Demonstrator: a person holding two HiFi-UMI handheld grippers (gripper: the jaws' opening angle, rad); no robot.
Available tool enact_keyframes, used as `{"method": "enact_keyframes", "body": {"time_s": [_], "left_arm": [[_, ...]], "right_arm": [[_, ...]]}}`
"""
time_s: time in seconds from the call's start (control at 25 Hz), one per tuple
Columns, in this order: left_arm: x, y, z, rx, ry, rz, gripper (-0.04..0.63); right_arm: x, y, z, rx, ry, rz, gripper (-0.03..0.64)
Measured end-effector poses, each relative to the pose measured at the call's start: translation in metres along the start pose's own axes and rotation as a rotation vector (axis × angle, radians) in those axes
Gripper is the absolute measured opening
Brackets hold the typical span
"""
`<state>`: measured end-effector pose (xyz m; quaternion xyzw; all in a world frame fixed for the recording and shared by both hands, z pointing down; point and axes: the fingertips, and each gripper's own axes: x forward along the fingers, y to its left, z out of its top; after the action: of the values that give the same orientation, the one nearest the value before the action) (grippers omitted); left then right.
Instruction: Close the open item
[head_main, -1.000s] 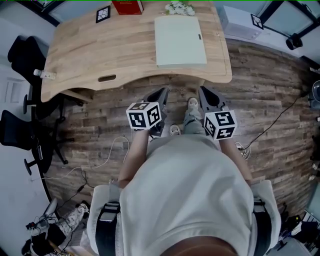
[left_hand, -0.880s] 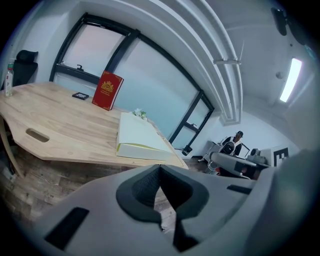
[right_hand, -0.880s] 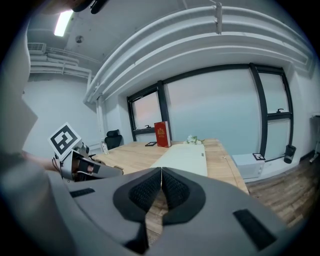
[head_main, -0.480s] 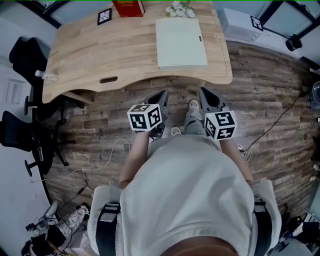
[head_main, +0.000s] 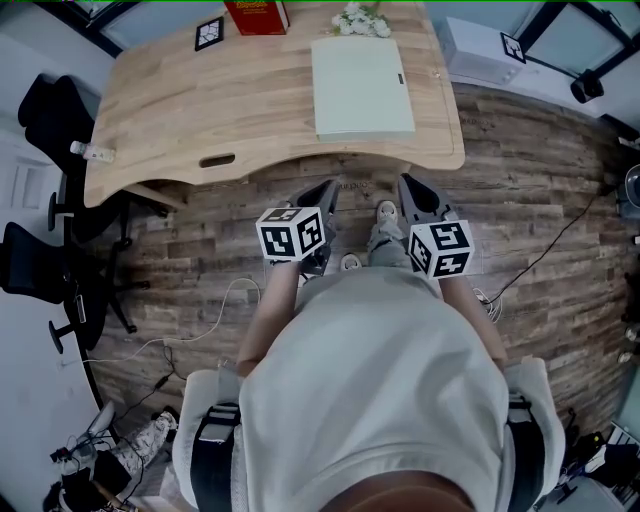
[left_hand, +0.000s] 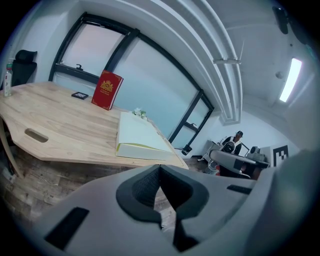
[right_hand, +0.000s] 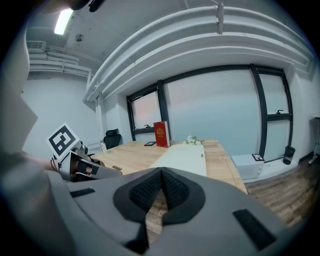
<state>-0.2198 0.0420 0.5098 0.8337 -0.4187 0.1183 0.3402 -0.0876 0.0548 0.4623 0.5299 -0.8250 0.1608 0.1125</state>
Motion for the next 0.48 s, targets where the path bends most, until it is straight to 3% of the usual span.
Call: {"method": "enact_keyframes", "body": {"time_s": [0.48], "left_arm": [[0.005,0.01,0.008,-0.086,-0.006,-0.002,0.02]], "right_arm": [[0.004,-0.014,0.007,0.01,0.01,-0.014,0.018]]}}
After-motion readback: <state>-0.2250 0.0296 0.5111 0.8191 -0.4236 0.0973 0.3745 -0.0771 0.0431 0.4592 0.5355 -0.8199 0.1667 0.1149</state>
